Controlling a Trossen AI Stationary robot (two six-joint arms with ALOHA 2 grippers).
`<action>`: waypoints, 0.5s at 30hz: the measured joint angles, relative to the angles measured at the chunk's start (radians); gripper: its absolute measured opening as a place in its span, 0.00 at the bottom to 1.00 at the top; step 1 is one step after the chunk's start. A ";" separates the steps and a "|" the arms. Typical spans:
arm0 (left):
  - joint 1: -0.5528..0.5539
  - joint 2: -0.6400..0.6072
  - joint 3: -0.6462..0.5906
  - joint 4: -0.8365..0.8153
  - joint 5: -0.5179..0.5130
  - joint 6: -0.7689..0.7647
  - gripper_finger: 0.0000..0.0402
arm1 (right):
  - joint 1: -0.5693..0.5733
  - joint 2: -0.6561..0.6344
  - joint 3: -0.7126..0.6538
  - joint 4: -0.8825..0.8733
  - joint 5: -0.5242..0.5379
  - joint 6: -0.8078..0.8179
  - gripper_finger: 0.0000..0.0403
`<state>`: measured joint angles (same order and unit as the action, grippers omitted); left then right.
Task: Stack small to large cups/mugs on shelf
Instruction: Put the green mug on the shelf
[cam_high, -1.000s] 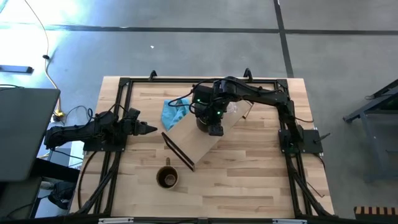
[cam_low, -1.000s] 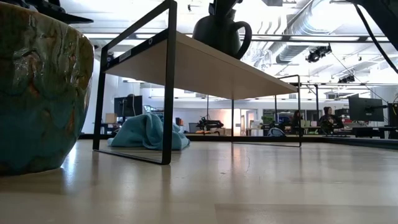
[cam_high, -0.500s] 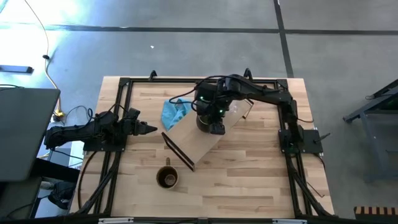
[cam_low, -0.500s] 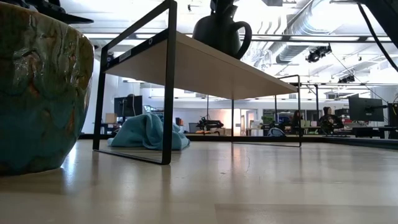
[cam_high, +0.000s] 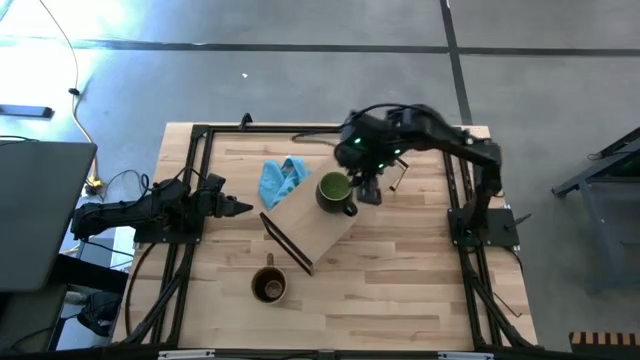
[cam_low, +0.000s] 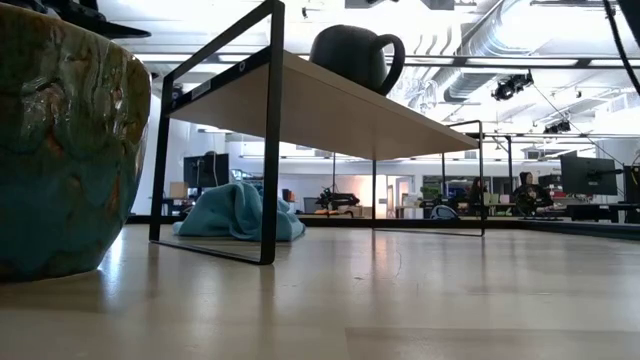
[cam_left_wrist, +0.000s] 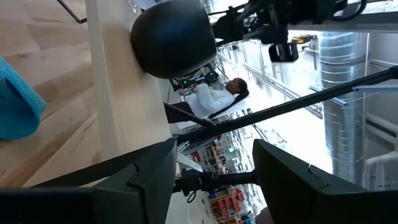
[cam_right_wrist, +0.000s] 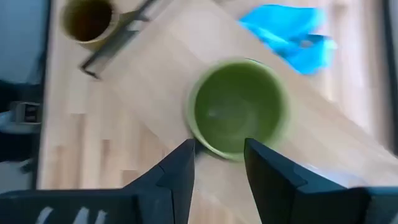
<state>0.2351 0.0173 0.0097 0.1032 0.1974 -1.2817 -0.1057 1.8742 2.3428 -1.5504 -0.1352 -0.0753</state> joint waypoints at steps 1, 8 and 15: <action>0.000 0.000 0.000 0.000 0.000 -0.002 0.50 | -0.007 -0.017 0.000 -0.011 0.025 0.005 0.33; 0.000 0.000 0.000 0.000 0.029 -0.006 0.50 | -0.041 -0.147 -0.001 -0.020 0.057 0.029 0.32; 0.000 0.000 0.000 0.032 0.149 -0.015 0.50 | -0.041 -0.300 -0.002 -0.020 0.055 -0.012 0.32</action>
<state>0.2352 0.0173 0.0097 0.1352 0.3466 -1.2964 -0.1463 1.5745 2.3413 -1.5706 -0.0804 -0.0872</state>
